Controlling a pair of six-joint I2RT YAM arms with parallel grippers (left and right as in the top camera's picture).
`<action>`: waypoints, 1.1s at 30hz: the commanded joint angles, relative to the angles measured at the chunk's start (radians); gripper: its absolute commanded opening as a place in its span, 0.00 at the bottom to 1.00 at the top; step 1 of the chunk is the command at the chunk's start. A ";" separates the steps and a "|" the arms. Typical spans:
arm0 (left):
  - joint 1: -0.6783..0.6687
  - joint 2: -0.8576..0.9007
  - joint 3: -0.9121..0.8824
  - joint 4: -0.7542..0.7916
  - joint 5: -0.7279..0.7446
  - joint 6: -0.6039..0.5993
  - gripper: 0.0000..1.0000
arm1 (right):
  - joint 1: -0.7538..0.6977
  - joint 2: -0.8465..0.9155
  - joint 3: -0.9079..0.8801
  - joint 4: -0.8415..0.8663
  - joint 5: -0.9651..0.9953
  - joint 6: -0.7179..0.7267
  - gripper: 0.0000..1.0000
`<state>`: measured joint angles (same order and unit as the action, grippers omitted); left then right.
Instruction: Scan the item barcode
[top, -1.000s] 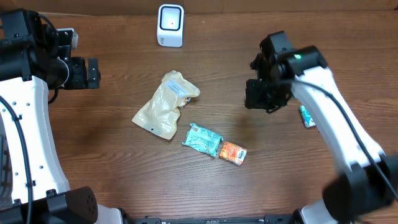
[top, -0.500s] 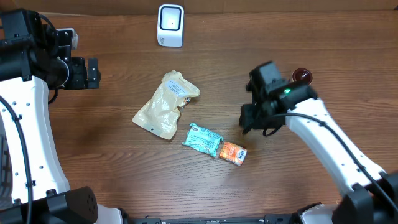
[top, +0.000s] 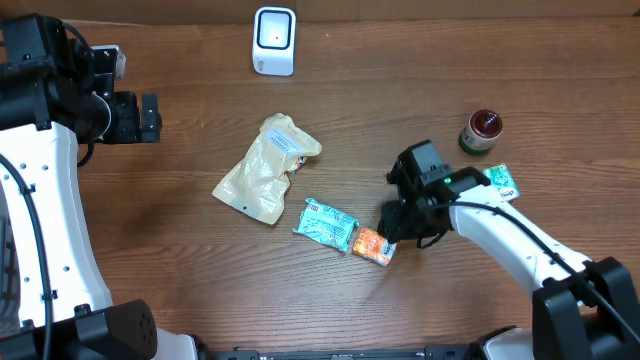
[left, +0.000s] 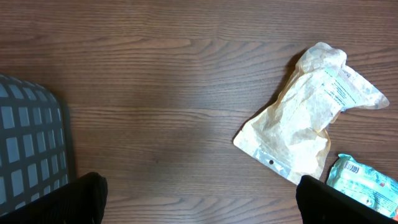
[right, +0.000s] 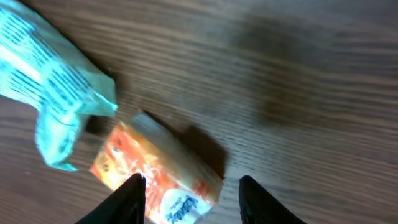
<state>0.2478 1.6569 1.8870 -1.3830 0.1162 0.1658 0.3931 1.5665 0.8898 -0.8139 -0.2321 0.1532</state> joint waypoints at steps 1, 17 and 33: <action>-0.013 0.005 -0.001 0.000 0.000 0.021 0.99 | 0.000 -0.010 -0.048 0.031 -0.028 -0.028 0.44; -0.012 0.005 -0.001 0.000 0.000 0.021 1.00 | 0.000 0.032 -0.095 0.053 -0.035 -0.031 0.29; -0.013 0.005 -0.001 0.000 0.000 0.021 1.00 | -0.008 0.079 0.085 0.009 -0.018 0.050 0.04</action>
<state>0.2478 1.6569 1.8870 -1.3834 0.1162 0.1658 0.3923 1.6432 0.8806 -0.8124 -0.2932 0.1513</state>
